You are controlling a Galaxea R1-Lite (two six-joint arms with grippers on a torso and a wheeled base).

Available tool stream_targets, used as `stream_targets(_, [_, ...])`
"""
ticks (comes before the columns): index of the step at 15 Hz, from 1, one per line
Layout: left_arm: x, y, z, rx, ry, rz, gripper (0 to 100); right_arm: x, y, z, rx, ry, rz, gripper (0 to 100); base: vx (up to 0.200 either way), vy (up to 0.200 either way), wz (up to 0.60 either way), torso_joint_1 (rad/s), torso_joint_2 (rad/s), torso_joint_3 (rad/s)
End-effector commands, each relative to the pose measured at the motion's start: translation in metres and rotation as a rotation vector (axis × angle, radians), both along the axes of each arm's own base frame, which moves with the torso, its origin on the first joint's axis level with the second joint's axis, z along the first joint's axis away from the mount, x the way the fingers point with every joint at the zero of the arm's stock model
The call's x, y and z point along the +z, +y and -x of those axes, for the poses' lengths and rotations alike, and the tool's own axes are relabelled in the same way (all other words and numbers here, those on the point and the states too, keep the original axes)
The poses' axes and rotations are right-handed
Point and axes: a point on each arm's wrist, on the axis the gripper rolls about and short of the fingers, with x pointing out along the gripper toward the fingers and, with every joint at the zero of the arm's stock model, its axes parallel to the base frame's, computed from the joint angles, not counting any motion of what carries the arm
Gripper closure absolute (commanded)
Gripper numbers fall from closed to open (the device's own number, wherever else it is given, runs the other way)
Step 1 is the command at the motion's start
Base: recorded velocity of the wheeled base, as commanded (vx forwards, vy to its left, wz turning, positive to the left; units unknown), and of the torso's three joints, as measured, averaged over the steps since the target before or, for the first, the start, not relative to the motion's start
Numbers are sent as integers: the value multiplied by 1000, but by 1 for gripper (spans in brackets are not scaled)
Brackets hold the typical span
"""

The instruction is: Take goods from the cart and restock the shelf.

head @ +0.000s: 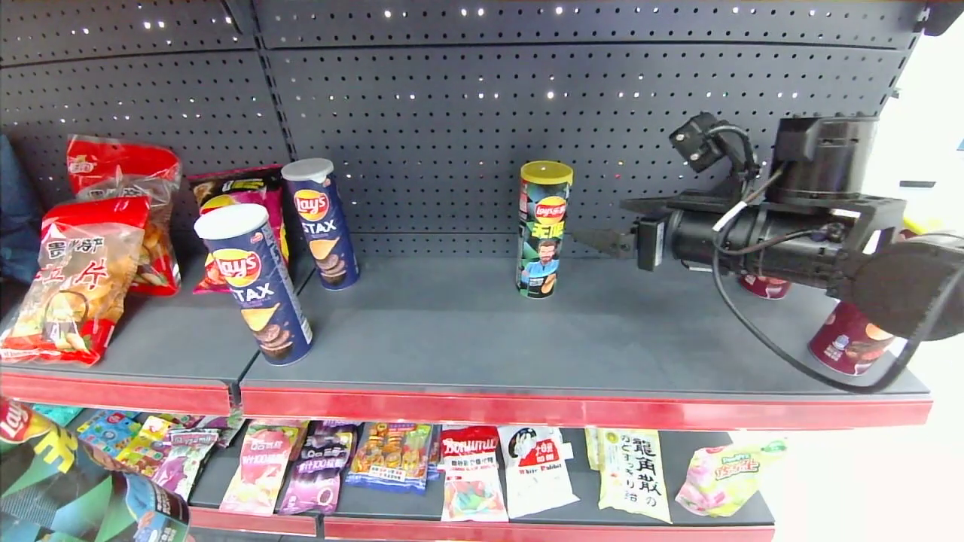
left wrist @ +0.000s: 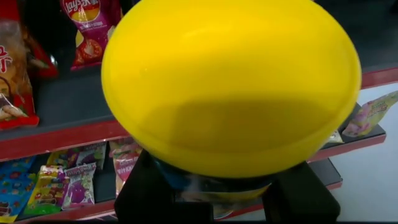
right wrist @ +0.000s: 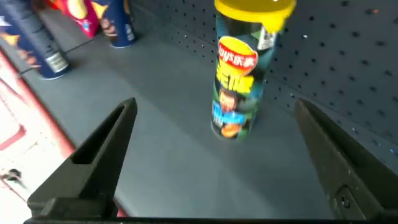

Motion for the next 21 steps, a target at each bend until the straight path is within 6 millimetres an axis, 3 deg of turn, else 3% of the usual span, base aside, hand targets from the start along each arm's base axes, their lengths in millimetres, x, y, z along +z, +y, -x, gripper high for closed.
stream_targets(1, [0,0,-1,1,6,0,100,-25,21,-28,3,45,24,0,0,0,0,0,0,0])
stream_targets(3, [0,0,-1,5,3,0,100,-34,25,-42,-30,53,33,0,0,0,0,0,0,0])
stream_targets(8, [0,0,-1,5,6,0,100,-27,34,-63,-76,23,-10,0,0,0,0,0,0,0])
stream_targets(21, [1,0,0,9,-3,-1,100,-35,62,-93,-168,-28,-11,0,0,0,0,0,0,0])
